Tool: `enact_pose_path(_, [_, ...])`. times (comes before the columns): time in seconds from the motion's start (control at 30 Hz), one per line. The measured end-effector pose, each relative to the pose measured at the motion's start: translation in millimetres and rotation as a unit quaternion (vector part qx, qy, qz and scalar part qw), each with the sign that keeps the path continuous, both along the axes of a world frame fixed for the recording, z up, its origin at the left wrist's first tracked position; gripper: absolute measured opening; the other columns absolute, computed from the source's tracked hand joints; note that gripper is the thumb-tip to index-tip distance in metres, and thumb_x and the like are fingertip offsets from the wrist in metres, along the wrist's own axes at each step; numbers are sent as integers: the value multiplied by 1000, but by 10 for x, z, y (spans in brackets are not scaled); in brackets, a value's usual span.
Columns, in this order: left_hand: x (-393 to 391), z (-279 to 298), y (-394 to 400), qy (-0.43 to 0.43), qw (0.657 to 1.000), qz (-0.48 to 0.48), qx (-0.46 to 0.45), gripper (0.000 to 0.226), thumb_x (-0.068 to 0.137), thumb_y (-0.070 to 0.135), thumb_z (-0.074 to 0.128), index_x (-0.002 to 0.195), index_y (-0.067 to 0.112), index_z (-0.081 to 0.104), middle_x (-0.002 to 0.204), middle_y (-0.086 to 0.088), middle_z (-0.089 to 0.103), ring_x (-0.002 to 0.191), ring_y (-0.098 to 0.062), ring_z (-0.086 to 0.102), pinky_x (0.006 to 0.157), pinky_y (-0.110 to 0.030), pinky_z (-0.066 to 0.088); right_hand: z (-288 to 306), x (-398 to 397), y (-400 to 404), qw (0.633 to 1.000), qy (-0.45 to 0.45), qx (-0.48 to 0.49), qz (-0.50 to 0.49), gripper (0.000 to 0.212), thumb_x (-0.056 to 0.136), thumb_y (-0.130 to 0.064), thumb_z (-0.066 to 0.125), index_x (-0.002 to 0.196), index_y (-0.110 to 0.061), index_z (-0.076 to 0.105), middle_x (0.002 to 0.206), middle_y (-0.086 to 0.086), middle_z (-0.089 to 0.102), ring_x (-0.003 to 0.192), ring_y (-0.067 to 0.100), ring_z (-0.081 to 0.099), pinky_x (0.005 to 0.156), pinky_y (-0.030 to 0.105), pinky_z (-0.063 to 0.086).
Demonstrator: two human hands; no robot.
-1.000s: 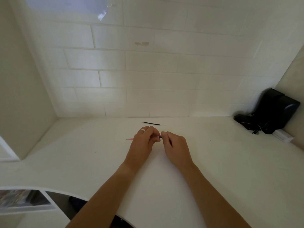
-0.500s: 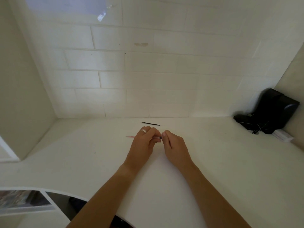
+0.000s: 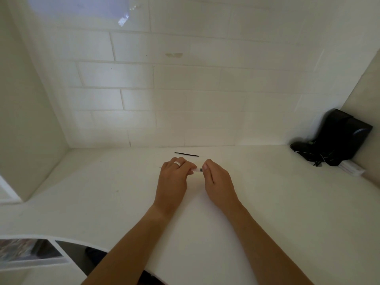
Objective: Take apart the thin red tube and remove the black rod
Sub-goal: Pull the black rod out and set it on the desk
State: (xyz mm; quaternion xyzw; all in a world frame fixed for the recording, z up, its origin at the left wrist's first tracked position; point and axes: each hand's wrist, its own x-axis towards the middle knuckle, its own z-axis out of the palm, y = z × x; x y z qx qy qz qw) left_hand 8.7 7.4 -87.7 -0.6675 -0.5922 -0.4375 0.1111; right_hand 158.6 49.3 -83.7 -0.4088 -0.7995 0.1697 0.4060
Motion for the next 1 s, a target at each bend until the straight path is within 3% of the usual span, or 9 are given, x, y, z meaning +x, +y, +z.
enact_pose_path(0.17, [-1, 9, -11, 7, 1000, 6, 27, 21, 79, 1, 74, 91, 18, 74, 82, 6, 68, 82, -19, 62, 73, -35, 45, 42, 5, -35, 1000, 2, -14, 10, 28, 105, -15, 39, 78, -13, 42, 61, -7, 37, 56, 10, 36, 54, 20, 29])
enact_pose_path(0.33, [33, 63, -48, -11, 997, 22, 70, 9, 86, 9, 70, 89, 17, 72, 85, 5, 68, 87, -19, 61, 76, -32, 43, 91, 1, -108, 996, 84, -37, -1, 29, 106, -18, 38, 78, -12, 42, 67, 5, 44, 59, 12, 37, 56, 26, 32])
enact_pose_path(0.47, [24, 111, -92, -123, 990, 28, 67, 10, 93, 6, 66, 95, 16, 63, 96, 4, 63, 90, -17, 58, 77, -22, 46, 5, 29, -5, 984, 24, 23, -172, 12, 96, -10, 48, 95, -17, 58, 92, -3, 55, 86, 17, 52, 68, 31, 46])
enact_pose_path(0.53, [29, 131, -98, -189, 979, 31, 74, 14, 95, 6, 64, 99, 16, 56, 97, 2, 61, 87, -16, 60, 74, -18, 46, -47, 34, 28, 978, -27, 12, -208, 22, 92, -11, 54, 108, -18, 66, 105, 0, 58, 99, 20, 54, 76, 35, 52])
enact_pose_path(0.63, [6, 155, -96, -302, 950, 3, 85, 21, 95, 4, 62, 107, 14, 49, 95, 1, 62, 89, -13, 64, 78, -29, 55, -108, 24, 50, 975, -108, -13, -194, 26, 90, -14, 56, 112, -12, 71, 109, 5, 60, 103, 25, 55, 87, 38, 52])
enact_pose_path(0.77, [-64, 167, -78, -423, 903, -32, 71, 47, 94, -3, 59, 129, 18, 35, 97, -4, 60, 86, -22, 71, 76, -30, 60, -133, 29, 81, 979, -108, -42, -167, 17, 97, -12, 56, 104, -9, 71, 107, 6, 59, 103, 25, 53, 89, 35, 50])
enact_pose_path(0.87, [-99, 152, -60, -440, 895, -36, 63, 36, 98, -4, 51, 128, 14, 42, 96, -7, 61, 86, -24, 72, 78, -32, 61, -117, 40, 83, 986, -45, -64, -149, 7, 93, -15, 67, 91, -9, 70, 98, 4, 59, 93, 23, 58, 82, 27, 47])
enact_pose_path(1.0, [-110, 157, -67, -486, 872, -31, 43, 25, 98, -4, 48, 118, 11, 48, 99, -13, 59, 88, -22, 73, 77, -28, 61, -90, 33, 73, 996, 6, -39, -85, 6, 88, -14, 74, 94, -11, 74, 96, 2, 64, 82, 12, 62, 82, 22, 51])
